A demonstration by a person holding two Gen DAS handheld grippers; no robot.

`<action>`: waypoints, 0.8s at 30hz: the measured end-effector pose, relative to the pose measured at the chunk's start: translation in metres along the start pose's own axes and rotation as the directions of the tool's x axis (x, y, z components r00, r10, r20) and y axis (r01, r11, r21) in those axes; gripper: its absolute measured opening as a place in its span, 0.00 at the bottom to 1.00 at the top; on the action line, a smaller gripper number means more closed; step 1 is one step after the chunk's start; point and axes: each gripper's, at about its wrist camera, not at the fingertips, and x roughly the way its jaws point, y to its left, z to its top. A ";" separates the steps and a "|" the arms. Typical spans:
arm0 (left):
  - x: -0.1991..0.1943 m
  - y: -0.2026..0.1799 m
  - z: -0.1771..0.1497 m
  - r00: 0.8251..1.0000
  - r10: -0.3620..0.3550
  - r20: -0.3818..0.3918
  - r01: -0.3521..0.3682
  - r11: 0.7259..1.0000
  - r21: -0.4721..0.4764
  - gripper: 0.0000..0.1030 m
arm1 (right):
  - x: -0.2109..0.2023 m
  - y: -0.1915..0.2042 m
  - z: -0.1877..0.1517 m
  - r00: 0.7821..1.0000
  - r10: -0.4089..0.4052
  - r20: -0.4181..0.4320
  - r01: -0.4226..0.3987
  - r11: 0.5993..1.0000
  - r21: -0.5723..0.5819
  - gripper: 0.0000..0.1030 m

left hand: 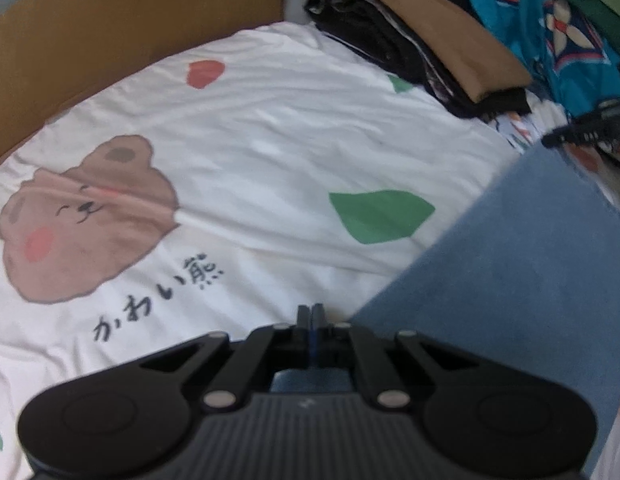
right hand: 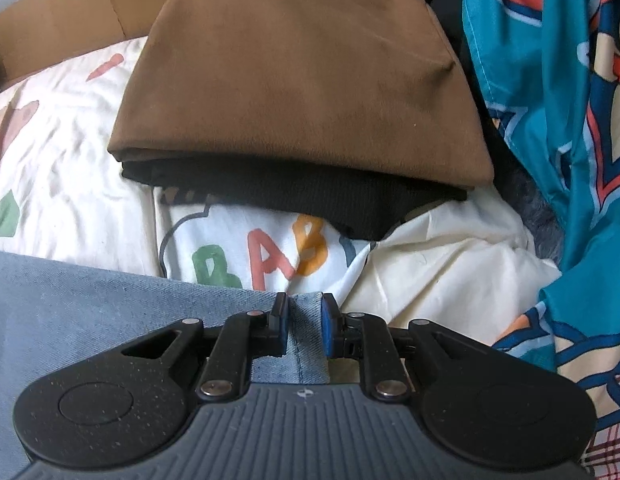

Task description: Fold clothes

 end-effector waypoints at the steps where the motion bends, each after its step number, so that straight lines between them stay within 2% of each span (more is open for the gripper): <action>1: -0.006 0.002 -0.001 1.000 0.009 0.002 -0.009 1.000 -0.012 0.04 | 0.000 0.000 0.000 1.000 -0.001 -0.003 0.001 1.000 -0.004 0.16; 6: -0.037 0.013 -0.016 0.995 0.095 0.006 -0.094 0.994 -0.057 0.08 | 0.001 0.001 0.001 1.000 -0.001 -0.015 0.001 1.000 -0.006 0.16; 8: -0.049 0.018 -0.024 0.994 0.112 0.007 -0.110 0.989 -0.099 0.16 | 0.001 0.001 0.001 1.000 -0.002 -0.016 0.002 1.000 -0.014 0.16; 11: -0.056 0.021 -0.036 0.988 0.153 -0.010 -0.153 0.980 -0.129 0.18 | 0.001 0.002 0.002 1.000 -0.008 -0.017 0.008 1.000 -0.025 0.16; 14: -0.055 0.026 -0.046 0.987 0.155 -0.038 -0.160 0.969 -0.188 0.18 | -0.002 0.005 0.002 1.000 -0.022 -0.016 0.022 0.999 -0.024 0.16; 20: -0.040 0.025 -0.056 0.980 0.181 -0.081 -0.193 0.965 -0.179 0.19 | 0.002 0.005 0.005 0.999 -0.025 -0.037 0.025 0.999 -0.025 0.16; 24: -0.030 0.034 -0.057 0.982 0.170 -0.078 -0.182 0.963 -0.199 0.20 | 0.005 -0.002 0.004 0.999 -0.006 -0.051 0.007 1.000 0.012 0.18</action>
